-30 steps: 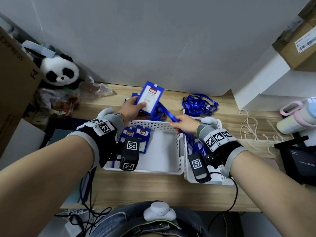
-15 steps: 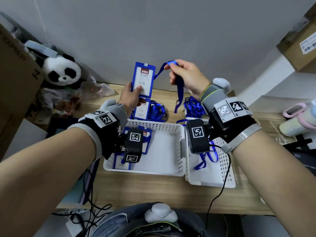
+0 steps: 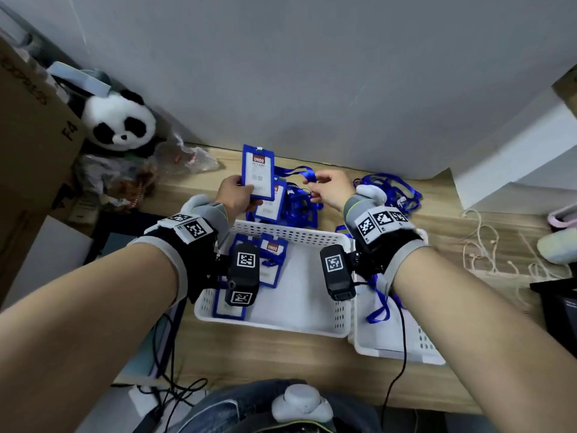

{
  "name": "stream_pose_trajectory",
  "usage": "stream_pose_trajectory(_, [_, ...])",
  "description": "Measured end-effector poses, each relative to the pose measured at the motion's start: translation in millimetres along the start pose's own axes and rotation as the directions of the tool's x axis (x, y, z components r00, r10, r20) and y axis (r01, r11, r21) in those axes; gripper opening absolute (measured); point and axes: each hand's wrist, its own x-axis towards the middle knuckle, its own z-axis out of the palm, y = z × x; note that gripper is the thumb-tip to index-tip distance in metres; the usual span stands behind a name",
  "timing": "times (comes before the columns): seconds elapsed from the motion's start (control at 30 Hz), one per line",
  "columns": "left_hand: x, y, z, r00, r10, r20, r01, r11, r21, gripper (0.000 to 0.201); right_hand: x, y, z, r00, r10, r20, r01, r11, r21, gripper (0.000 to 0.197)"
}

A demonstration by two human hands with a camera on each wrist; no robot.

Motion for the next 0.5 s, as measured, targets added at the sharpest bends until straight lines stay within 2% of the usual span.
stream_pose_trajectory(0.07, [6.5,-1.3,2.9,0.999,-0.031,0.017,0.030,0.999,0.038,0.035,7.4,5.3,5.4,0.995,0.074,0.060,-0.080,0.991,0.104,0.013])
stream_pose_trajectory(0.13, [8.8,-2.1,5.9,0.999,-0.039,0.029,0.036,0.995,0.096,0.035,13.7,9.5,9.5,0.987,0.148,0.069,-0.158,0.971,0.179,0.007])
stream_pose_trajectory(0.17, [13.2,-2.5,8.2,0.998,-0.044,0.034,0.039,0.991,0.125,0.036,19.5,11.3,12.0,0.980,0.182,0.075,-0.194,0.958,0.211,0.008])
stream_pose_trajectory(0.23, [17.6,-5.4,12.0,0.998,-0.052,0.047,0.043,0.985,0.166,0.036,27.9,17.2,15.4,0.974,0.209,0.090,-0.225,0.943,0.244,0.027])
stream_pose_trajectory(0.4, [31.1,-10.5,21.3,0.991,-0.104,0.081,0.086,0.976,0.198,0.036,35.8,24.0,24.4,0.942,0.256,0.219,-0.301,0.931,0.208,0.042])
stream_pose_trajectory(0.43, [36.7,-12.7,21.6,0.989,-0.124,0.081,0.105,0.973,0.203,0.036,39.1,24.9,27.1,0.936,0.279,0.216,-0.318,0.932,0.175,0.041])
stream_pose_trajectory(0.5, [45.8,-19.1,20.4,0.987,-0.143,0.068,0.124,0.964,0.237,0.036,42.5,28.0,28.9,0.942,0.286,0.176,-0.301,0.951,0.065,0.023])
